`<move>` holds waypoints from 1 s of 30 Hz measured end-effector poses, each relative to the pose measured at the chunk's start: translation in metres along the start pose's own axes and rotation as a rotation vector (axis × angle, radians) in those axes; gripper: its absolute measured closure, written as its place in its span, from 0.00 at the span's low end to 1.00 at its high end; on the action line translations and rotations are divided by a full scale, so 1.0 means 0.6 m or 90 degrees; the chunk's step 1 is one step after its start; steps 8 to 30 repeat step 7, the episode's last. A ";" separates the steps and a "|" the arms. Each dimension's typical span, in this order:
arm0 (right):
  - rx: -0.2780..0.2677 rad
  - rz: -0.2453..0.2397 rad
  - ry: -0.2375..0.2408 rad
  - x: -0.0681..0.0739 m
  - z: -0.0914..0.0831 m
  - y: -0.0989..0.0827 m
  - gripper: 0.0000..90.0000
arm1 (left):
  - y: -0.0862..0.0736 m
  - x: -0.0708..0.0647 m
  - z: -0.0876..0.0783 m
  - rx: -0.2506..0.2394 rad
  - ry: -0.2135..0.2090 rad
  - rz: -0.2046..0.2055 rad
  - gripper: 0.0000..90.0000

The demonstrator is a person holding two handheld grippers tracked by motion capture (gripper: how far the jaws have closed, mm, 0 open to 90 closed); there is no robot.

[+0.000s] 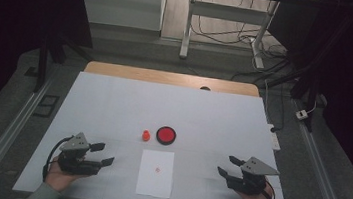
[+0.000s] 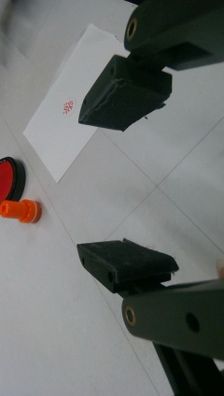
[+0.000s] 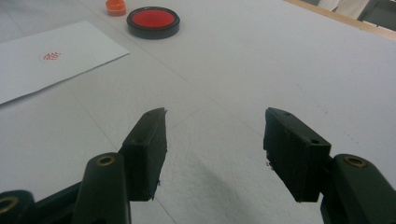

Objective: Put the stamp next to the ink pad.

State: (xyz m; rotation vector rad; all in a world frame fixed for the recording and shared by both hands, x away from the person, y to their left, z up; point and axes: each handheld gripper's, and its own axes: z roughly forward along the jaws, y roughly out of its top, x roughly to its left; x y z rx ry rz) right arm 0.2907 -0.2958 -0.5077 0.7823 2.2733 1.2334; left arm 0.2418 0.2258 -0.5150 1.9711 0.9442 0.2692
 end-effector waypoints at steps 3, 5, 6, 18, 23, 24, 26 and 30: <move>0.001 0.000 -0.001 0.000 0.000 0.000 0.43 | 0.000 -0.001 0.001 0.002 0.000 0.001 0.37; -0.001 -0.001 0.002 0.000 0.001 0.000 0.43 | 0.000 -0.001 0.002 0.003 0.000 0.002 0.37; -0.001 -0.002 0.002 0.000 0.001 0.000 0.43 | 0.000 -0.001 0.002 0.003 -0.001 0.003 0.37; 0.002 -0.001 0.001 0.001 0.001 0.000 0.43 | 0.000 -0.001 0.002 0.004 -0.001 0.003 0.37; 0.002 -0.001 0.001 0.001 0.001 0.000 0.43 | 0.000 -0.001 0.002 0.004 -0.001 0.003 0.37; 0.002 -0.001 0.001 0.001 0.001 0.000 0.43 | 0.000 -0.001 0.002 0.004 -0.001 0.003 0.37; 0.002 -0.001 0.001 0.001 0.001 0.000 0.43 | 0.000 -0.001 0.002 0.004 -0.001 0.003 0.37; 0.002 -0.001 0.001 0.001 0.001 0.000 0.43 | 0.000 -0.001 0.002 0.004 -0.001 0.003 0.37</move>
